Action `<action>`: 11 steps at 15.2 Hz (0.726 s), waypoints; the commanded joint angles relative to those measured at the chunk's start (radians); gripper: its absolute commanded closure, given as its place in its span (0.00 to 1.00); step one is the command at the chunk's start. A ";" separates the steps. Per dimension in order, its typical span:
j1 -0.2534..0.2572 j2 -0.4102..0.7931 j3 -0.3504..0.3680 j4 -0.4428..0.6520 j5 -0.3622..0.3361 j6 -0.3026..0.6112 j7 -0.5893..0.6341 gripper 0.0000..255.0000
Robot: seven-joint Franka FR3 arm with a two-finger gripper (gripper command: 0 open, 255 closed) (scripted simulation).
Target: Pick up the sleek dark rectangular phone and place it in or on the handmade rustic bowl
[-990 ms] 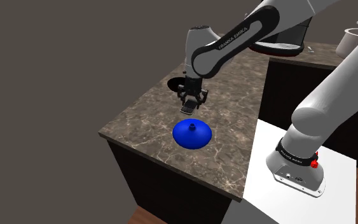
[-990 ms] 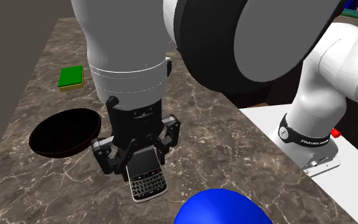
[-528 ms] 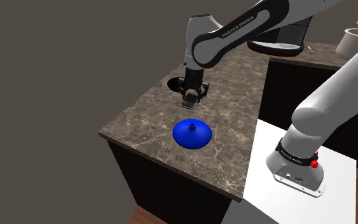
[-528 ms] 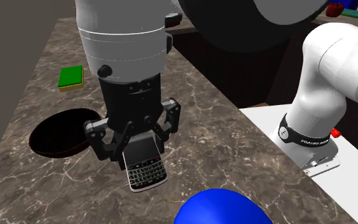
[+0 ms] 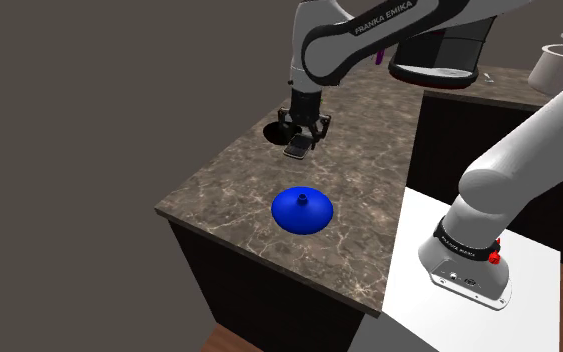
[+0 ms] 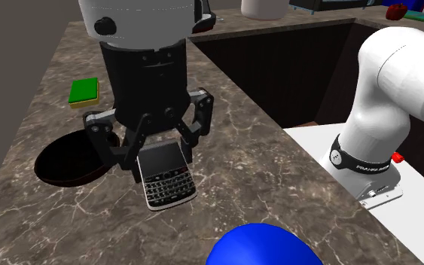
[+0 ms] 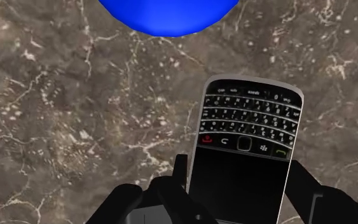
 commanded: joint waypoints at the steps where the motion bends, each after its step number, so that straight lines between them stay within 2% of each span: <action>1: 0.001 -0.014 -0.005 0.016 0.002 -0.030 -0.001 1.00; 4: 0.001 -0.026 -0.010 0.038 0.002 -0.064 -0.002 1.00; 11: -0.074 0.199 -0.045 0.255 -0.102 -0.073 -0.045 1.00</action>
